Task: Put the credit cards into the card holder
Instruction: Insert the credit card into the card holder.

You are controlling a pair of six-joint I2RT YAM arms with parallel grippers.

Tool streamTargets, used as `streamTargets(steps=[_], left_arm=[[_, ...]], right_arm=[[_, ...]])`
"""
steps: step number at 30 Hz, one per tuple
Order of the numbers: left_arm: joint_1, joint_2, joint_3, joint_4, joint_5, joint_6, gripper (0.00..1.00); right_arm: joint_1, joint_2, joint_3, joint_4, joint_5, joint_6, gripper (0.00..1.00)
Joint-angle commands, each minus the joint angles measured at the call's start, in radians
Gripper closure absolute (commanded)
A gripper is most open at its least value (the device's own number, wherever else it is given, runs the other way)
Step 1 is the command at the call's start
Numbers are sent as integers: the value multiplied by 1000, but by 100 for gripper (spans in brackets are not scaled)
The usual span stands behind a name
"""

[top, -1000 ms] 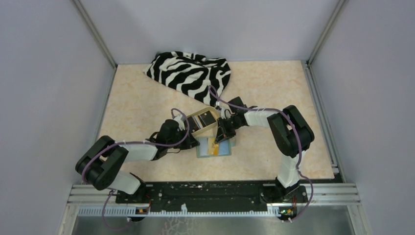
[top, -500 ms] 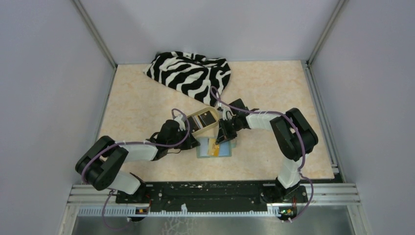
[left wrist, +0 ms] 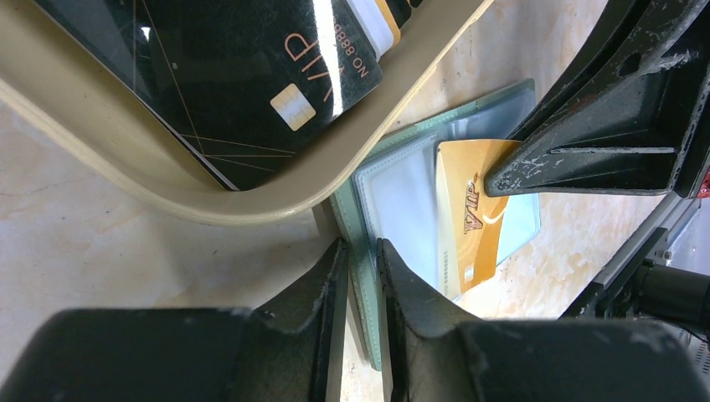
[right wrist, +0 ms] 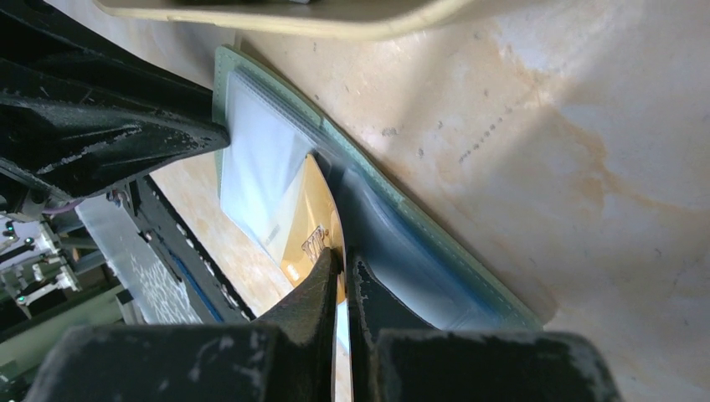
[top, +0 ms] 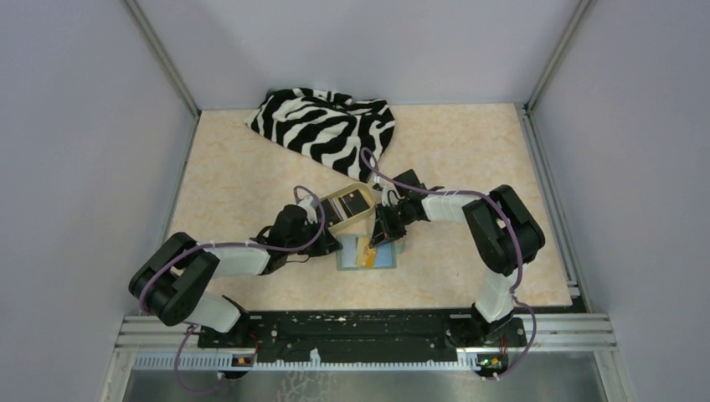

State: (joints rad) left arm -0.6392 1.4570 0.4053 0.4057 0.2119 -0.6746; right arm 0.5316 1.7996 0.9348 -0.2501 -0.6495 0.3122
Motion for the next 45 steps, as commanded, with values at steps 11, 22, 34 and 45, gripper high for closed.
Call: streamTargets(steps=[11, 22, 34, 45], left_arm=[[-12, -18, -2, -50, 7, 32, 75], [-11, -15, -10, -34, 30, 28, 75], [-11, -12, -15, -13, 44, 20, 75], [-11, -19, -21, -34, 4, 15, 75]], right_arm=[[-25, -36, -62, -49, 11, -9, 100], [31, 78, 46, -119, -36, -51, 100], [36, 107, 63, -58, -124, 14, 100], [-34, -49, -70, -24, -55, 33, 100]])
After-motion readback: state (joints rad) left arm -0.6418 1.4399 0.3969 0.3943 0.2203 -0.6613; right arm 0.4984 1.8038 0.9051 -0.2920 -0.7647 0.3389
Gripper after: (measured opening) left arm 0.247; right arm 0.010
